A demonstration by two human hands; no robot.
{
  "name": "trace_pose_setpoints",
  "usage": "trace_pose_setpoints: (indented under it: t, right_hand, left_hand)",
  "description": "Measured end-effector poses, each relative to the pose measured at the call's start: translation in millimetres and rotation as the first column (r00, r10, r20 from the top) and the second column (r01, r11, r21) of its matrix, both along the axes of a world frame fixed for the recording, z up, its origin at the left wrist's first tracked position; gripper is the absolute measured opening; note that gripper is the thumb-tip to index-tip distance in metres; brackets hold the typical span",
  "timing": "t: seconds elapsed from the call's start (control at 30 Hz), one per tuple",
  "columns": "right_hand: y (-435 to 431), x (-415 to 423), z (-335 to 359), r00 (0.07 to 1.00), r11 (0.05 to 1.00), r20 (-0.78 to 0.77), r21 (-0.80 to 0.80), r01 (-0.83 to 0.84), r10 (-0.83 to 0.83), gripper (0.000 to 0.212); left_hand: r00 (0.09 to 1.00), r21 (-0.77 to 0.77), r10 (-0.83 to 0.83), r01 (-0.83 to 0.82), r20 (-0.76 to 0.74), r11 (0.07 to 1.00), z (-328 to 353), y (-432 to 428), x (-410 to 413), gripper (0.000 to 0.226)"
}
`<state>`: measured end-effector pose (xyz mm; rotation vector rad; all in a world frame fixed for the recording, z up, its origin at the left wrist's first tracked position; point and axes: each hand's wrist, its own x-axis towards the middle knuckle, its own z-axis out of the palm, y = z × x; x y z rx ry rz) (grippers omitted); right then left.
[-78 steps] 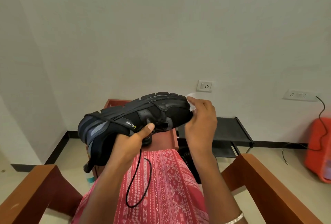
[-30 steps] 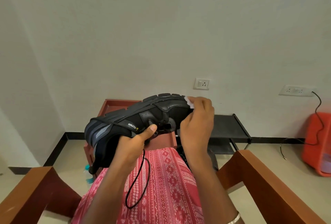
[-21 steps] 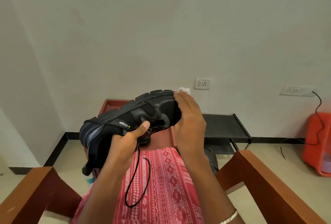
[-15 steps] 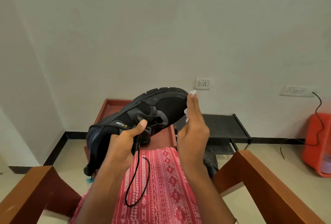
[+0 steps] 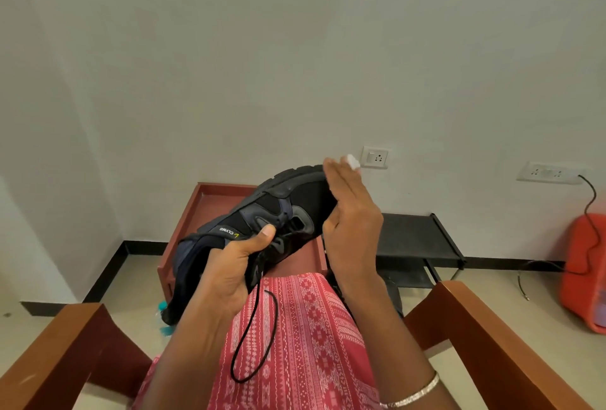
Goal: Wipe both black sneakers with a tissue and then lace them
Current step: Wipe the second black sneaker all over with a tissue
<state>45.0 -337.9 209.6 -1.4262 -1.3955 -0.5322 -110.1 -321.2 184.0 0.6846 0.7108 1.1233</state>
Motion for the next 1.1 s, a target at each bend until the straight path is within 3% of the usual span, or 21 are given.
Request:
trace_pose_setpoints:
  t: [0.07, 0.13, 0.33, 0.5, 0.7, 0.83, 0.97, 1.1]
  right_hand:
    - [3.0, -0.1, 6.3, 0.995, 0.997, 0.079, -0.027, -0.066, 0.068, 0.059]
    - [2.6, -2.3, 8.2, 0.990, 0.997, 0.117, -0.009, -0.078, 0.079, 0.055]
    - [-16.4, 1.9, -21.5, 0.976, 0.992, -0.198, 0.074, 0.105, -0.089, 0.058]
    - [-21.9, -2.6, -36.1, 0.955, 0.991, -0.277, 0.042, 0.126, -0.110, 0.056]
    - [-16.8, -4.6, -30.2, 0.930, 0.993, -0.355, 0.035, 0.113, -0.094, 0.054]
    - [-11.7, 4.2, -20.3, 0.955, 0.997, -0.285, -0.034, 0.076, -0.083, 0.050]
    - [-16.1, -11.4, -20.1, 0.991, 0.987, -0.118, -0.139, -0.083, 0.067, 0.050]
    - [-18.3, -29.9, -29.8, 0.964, 0.956, -0.064, -0.128, -0.264, 0.258, 0.050]
  left_hand:
    - [1.000, 0.020, -0.002, 0.002, -0.002, 1.000, -1.6, -1.6, 2.2, 0.053]
    - [1.000, 0.047, -0.010, 0.011, -0.011, 0.999, -1.6, -2.1, 4.5, 0.054]
    - [0.998, 0.065, 0.026, -0.023, -0.055, 0.998, -2.4, -1.0, 5.0, 0.035]
    - [0.998, 0.059, 0.009, -0.006, -0.061, 0.998, -4.3, -2.4, 9.6, 0.046]
    - [0.991, 0.065, 0.012, -0.003, -0.133, 0.998, -5.9, -1.9, 9.3, 0.033]
    - [0.968, 0.109, 0.047, -0.020, -0.245, 0.994, -3.0, -5.1, 8.7, 0.013]
    - [0.933, 0.193, -0.003, 0.078, -0.360, 0.978, 1.4, -12.8, 11.4, 0.022]
    - [0.976, 0.213, -0.091, 0.134, -0.200, 0.968, 12.9, -20.7, 10.7, 0.036]
